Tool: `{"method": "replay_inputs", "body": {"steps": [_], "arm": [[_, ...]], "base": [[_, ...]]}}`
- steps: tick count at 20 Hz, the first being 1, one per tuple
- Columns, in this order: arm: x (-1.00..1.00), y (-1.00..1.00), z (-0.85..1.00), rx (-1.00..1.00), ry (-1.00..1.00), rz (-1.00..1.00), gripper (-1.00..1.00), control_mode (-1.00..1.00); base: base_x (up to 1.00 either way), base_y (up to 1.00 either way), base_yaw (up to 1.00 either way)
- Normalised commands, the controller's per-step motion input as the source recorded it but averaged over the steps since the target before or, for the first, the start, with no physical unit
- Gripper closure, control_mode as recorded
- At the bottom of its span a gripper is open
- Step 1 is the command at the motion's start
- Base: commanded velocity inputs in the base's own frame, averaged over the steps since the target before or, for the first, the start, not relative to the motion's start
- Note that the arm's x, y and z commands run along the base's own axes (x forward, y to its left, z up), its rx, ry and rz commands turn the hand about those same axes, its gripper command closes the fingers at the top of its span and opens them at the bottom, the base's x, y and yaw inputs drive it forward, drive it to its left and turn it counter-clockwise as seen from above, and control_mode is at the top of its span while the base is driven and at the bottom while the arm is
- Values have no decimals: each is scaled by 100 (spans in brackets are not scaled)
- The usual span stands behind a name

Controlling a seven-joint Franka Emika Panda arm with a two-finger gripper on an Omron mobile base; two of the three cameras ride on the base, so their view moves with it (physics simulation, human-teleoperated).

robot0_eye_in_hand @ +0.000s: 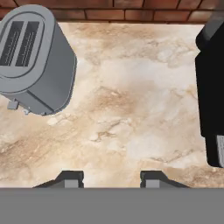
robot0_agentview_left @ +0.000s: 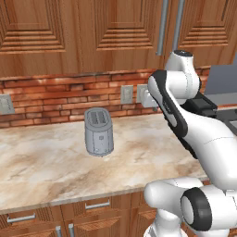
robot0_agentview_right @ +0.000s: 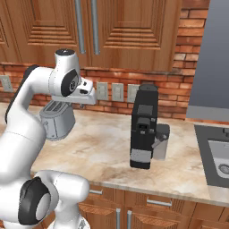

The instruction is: The dining table condiment station is running low on oil/vinegar bottle. Refill the condiment station by opening the cabinet and taking the oil/vinegar bottle from the cabinet and placing it on the dining table.

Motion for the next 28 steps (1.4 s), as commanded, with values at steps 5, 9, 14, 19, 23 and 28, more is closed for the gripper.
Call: {"method": "replay_inputs", "body": {"steps": [5, 9, 14, 19, 23, 28], "arm": [[-4, 0, 6, 0, -13, 0, -100, -100], [-8, 0, 33, 0, -33, 0, -100, -100], [-8, 0, 58, 0, -36, 0, -100, -100], [-5, 0, 67, -3, -31, 0, -100, -100], [0, -7, 63, -1, -20, -9, -100, -100], [0, -14, 63, -1, -17, -11, -100, -100]], "base": [[0, 0, 0], [0, 0, 0], [0, 0, 0], [0, 0, 0], [0, 0, 0], [0, 0, 0]]}}
